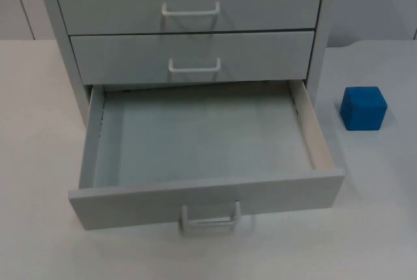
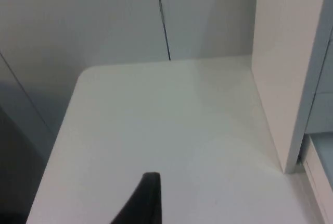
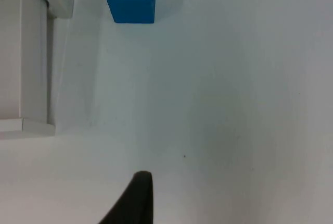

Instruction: Open the drawer with the left hand, place the block into the drawer with the right hand, then close the drawer with the left hand.

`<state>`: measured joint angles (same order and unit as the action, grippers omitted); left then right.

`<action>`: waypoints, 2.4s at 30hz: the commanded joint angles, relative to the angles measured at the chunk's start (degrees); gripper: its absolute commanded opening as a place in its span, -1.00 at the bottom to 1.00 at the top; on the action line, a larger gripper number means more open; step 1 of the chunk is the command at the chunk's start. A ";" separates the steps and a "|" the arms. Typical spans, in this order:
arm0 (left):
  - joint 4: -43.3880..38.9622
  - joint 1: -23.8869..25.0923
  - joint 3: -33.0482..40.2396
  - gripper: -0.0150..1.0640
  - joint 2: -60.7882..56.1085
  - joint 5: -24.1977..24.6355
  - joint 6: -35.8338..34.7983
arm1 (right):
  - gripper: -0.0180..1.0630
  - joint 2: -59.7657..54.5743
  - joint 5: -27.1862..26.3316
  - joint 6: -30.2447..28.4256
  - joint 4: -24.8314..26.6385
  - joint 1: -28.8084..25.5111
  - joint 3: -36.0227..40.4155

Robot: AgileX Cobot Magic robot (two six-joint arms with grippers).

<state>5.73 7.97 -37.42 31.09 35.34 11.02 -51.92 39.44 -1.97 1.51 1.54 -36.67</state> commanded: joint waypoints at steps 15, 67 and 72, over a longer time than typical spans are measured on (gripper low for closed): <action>0.64 0.19 2.18 0.97 -2.51 -1.72 0.23 | 0.98 -8.33 1.74 -0.18 0.28 -0.28 -10.55; -1.68 0.19 2.89 0.97 -2.51 6.41 -2.49 | 0.32 -69.82 -30.25 16.74 -10.41 11.69 -34.41; -1.68 0.19 2.89 0.97 -2.51 6.41 -2.49 | -0.50 -69.82 -29.97 16.74 -10.41 11.69 -34.41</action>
<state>3.17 7.97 -34.72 28.75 42.70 9.05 -121.88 9.90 14.89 -8.58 13.18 -70.66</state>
